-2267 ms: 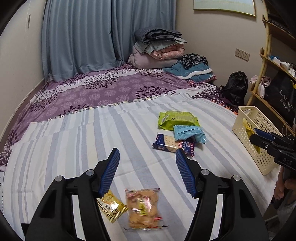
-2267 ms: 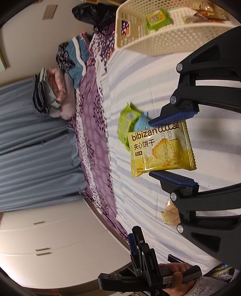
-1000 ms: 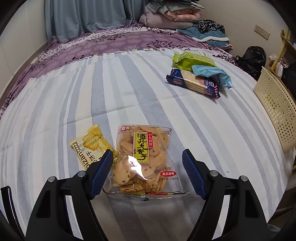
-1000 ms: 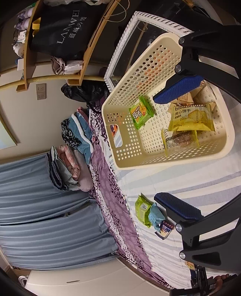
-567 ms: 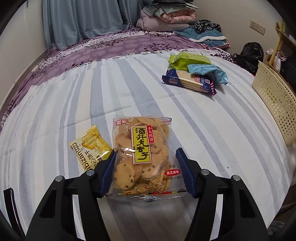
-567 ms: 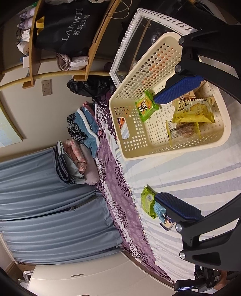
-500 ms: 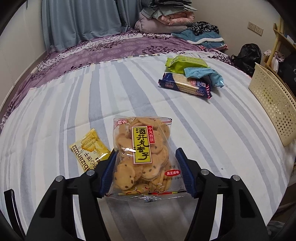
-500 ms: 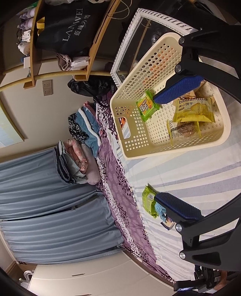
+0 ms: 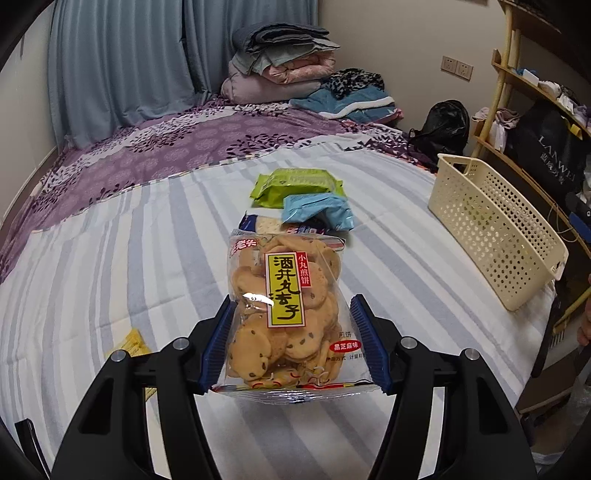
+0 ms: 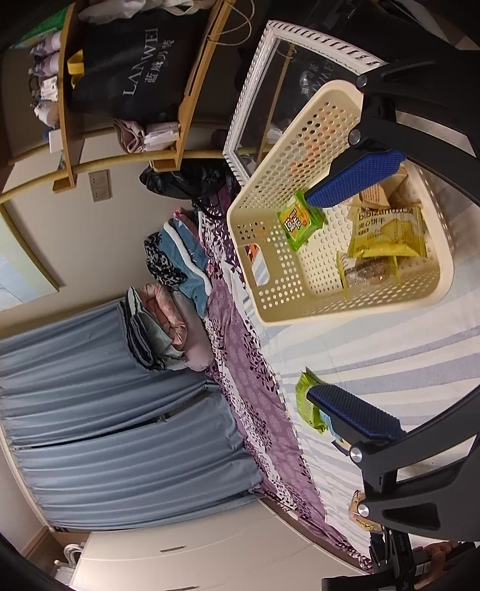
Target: Organize snacks
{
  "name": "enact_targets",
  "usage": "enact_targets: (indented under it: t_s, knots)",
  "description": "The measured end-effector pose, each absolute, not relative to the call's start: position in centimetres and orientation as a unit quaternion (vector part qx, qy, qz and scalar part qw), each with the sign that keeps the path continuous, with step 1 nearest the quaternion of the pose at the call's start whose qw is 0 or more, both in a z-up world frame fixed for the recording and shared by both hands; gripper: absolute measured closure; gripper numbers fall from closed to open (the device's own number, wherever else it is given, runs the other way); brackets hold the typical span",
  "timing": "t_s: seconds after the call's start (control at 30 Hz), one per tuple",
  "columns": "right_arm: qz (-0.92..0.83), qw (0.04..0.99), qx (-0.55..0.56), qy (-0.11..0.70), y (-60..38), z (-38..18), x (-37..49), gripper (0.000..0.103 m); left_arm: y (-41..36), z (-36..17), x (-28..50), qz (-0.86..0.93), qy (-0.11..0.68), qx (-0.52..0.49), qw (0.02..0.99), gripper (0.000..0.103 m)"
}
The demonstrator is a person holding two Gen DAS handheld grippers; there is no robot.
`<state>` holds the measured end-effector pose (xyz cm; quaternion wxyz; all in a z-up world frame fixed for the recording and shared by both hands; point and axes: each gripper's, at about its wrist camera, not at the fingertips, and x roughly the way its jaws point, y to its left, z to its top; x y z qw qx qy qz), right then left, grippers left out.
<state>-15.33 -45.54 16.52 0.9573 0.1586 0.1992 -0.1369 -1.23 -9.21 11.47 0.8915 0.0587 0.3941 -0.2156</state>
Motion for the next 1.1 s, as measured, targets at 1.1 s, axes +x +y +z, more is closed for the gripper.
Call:
enact_targets:
  t_s: [1.1]
  knots:
    - [-0.226,0.924,0.252,0.179,-56.1,12.7,-21.8,0.007,-39.4,17.9,-3.8,-0.453,0.32,0.162,0.816,0.045]
